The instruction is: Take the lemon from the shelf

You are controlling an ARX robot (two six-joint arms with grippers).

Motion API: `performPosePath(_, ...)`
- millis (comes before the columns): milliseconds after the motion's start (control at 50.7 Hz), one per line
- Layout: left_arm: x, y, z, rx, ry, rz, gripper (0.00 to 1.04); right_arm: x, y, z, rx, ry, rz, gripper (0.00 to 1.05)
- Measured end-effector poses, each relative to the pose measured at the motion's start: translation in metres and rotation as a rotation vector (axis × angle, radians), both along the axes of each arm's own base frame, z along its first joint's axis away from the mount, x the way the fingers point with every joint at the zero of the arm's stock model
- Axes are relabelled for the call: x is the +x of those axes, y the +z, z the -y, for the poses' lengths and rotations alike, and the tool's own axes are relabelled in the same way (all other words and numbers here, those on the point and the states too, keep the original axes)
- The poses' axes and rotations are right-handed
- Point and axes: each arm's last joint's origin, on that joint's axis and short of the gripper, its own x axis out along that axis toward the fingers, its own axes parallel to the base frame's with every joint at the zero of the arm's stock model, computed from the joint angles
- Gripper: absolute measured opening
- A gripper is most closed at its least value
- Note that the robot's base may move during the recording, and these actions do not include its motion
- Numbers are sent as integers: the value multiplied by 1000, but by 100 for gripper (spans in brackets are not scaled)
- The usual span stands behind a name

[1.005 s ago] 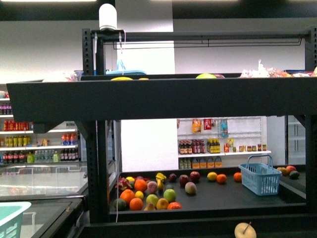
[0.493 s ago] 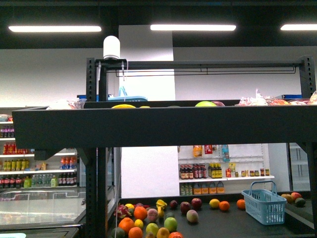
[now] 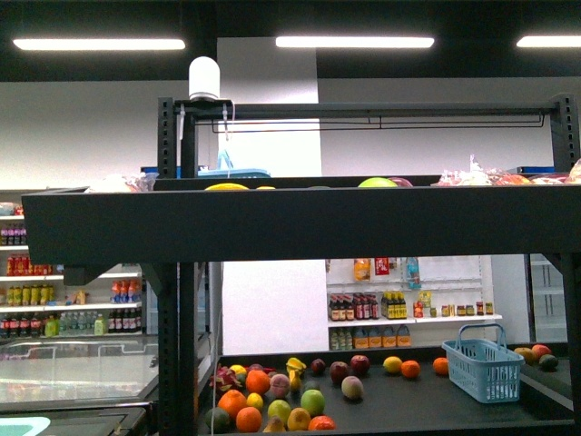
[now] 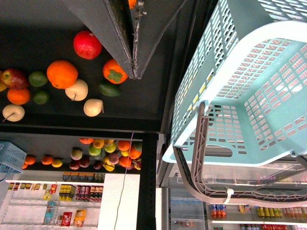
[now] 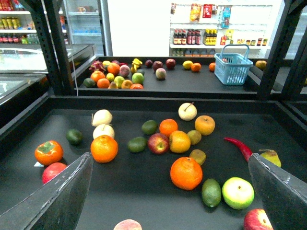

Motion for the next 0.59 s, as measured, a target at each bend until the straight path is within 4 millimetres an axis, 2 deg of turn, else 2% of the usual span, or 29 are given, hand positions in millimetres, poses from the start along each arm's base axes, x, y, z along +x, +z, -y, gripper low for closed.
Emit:
performPosePath(79,0,-9,0,0,0,0,3,0,0,0,0,0,0,97)
performPosePath(335,0,-9,0,0,0,3,4,0,0,0,0,0,0,97)
performPosePath(394,0,-9,0,0,0,3,19,0,0,0,0,0,0,97)
performPosePath(591,0,-9,0,0,0,3,54,0,0,0,0,0,0,97)
